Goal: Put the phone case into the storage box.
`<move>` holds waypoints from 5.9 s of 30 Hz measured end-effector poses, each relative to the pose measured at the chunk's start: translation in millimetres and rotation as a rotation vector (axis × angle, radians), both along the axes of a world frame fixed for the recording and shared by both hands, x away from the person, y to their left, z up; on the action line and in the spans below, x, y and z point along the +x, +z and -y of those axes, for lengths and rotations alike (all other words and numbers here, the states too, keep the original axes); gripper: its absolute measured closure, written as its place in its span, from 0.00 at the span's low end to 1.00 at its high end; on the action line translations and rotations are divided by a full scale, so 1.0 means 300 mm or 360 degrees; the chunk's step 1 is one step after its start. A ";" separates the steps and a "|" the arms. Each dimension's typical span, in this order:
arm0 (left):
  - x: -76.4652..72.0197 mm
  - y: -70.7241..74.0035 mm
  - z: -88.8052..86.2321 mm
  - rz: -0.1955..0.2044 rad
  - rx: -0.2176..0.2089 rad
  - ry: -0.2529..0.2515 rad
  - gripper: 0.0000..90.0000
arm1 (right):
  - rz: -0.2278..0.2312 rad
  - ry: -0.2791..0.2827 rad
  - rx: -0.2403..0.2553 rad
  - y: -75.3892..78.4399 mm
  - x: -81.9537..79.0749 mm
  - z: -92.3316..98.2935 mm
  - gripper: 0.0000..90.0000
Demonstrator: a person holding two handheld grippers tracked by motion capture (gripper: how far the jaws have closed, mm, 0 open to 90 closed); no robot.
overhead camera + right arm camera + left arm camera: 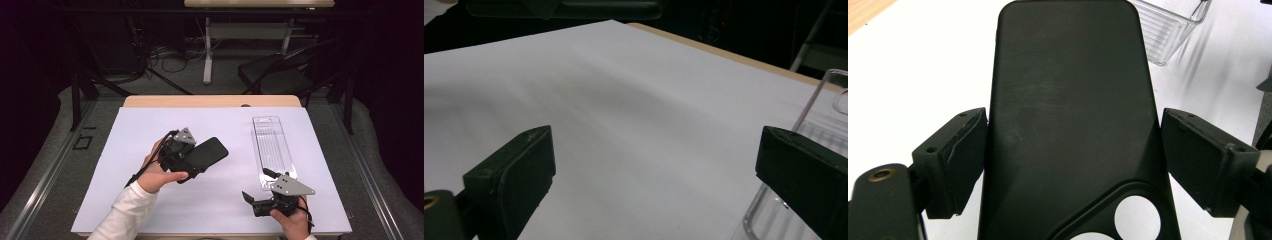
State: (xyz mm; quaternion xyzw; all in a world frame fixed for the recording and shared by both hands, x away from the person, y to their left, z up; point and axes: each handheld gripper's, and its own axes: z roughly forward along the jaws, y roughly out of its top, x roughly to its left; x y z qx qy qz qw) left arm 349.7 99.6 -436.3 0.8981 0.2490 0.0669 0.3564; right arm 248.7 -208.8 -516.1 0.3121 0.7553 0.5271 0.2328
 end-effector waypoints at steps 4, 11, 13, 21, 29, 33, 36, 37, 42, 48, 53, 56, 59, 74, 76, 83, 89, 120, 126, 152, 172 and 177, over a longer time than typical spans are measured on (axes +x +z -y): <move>-0.001 -0.005 0.006 -0.0007 0.0011 -0.0011 0.16 | -0.0069 0.0040 -0.0024 0.008 0.016 -0.013 0.01; -0.003 -0.008 0.009 -0.0014 0.0020 -0.0022 0.16 | -0.0113 0.0039 -0.0113 0.031 0.040 -0.022 0.00; -0.002 -0.009 0.010 -0.0012 0.0027 -0.0026 0.16 | -0.0097 0.0027 -0.0139 0.037 0.044 -0.024 0.00; 0.002 -0.012 0.009 -0.0023 0.0036 -0.0024 0.16 | -0.0057 0.0042 -0.0181 0.073 0.065 -0.039 0.00; 0.007 -0.010 -0.001 -0.0031 0.0041 -0.0007 0.16 | 0.0028 0.0106 -0.0303 0.113 0.085 -0.072 0.16; 0.010 -0.009 -0.009 -0.0025 0.0033 0.0008 0.16 | 0.0076 0.0145 -0.0354 0.127 0.098 -0.099 0.16; 0.013 -0.005 -0.019 -0.0022 0.0032 0.0022 0.16 | 0.0115 0.0172 -0.0418 0.140 0.111 -0.127 0.19; 0.015 -0.004 -0.023 -0.0023 0.0028 0.0027 0.16 | 0.0126 0.0183 -0.0438 0.144 0.117 -0.136 0.20; 0.025 0.000 -0.044 -0.0021 0.0022 0.0057 0.16 | 0.0152 0.0251 -0.0485 0.168 0.153 -0.176 0.27; 0.034 0.005 -0.069 -0.0019 0.0014 0.0092 0.16 | 0.0217 0.0302 -0.0539 0.198 0.196 -0.223 0.32; 0.037 0.011 -0.082 -0.0016 0.0000 0.0105 0.16 | 0.0287 0.0307 -0.0577 0.208 0.213 -0.245 0.37; 0.037 0.014 -0.087 -0.0018 -0.0007 0.0111 0.16 | 0.0309 0.0311 -0.0617 0.201 0.212 -0.247 0.38; 0.037 0.014 -0.089 -0.0019 -0.0003 0.0107 0.16 | 0.0343 0.0310 -0.0654 0.189 0.207 -0.245 0.40; 0.029 -0.001 -0.060 -0.0026 0.0039 0.0064 0.16 | 0.0524 0.0340 -0.0900 0.161 0.169 -0.266 0.44; 0.030 -0.004 -0.057 -0.0035 0.0043 0.0053 0.16 | 0.0553 0.0340 -0.0940 0.155 0.161 -0.276 0.43; 0.021 -0.005 -0.045 -0.0028 0.0042 0.0035 0.16 | 0.0729 0.0328 -0.1090 0.142 0.136 -0.300 0.44; 0.012 -0.006 -0.029 -0.0038 0.0034 -0.0002 0.16 | 0.0876 0.0327 -0.1217 0.131 0.122 -0.310 0.46; -0.034 -0.024 0.054 -0.0099 0.0048 -0.0171 0.16 | 0.1121 0.0422 -0.1476 0.068 0.106 -0.354 0.58; -0.045 -0.024 0.067 -0.0105 0.0041 -0.0195 0.16 | 0.1150 0.0440 -0.1497 0.067 0.104 -0.357 0.60; -0.043 -0.023 0.066 -0.0165 -0.0016 -0.0203 0.16 | 0.1245 0.0450 -0.1546 0.063 0.102 -0.357 0.73; -0.031 -0.028 0.059 -0.0246 -0.0059 -0.0194 0.16 | 0.1291 0.0455 -0.1593 0.051 0.100 -0.360 0.82; -0.028 -0.032 0.058 -0.0257 -0.0061 -0.0175 0.16 | 0.1320 0.0474 -0.1608 0.048 0.104 -0.361 0.84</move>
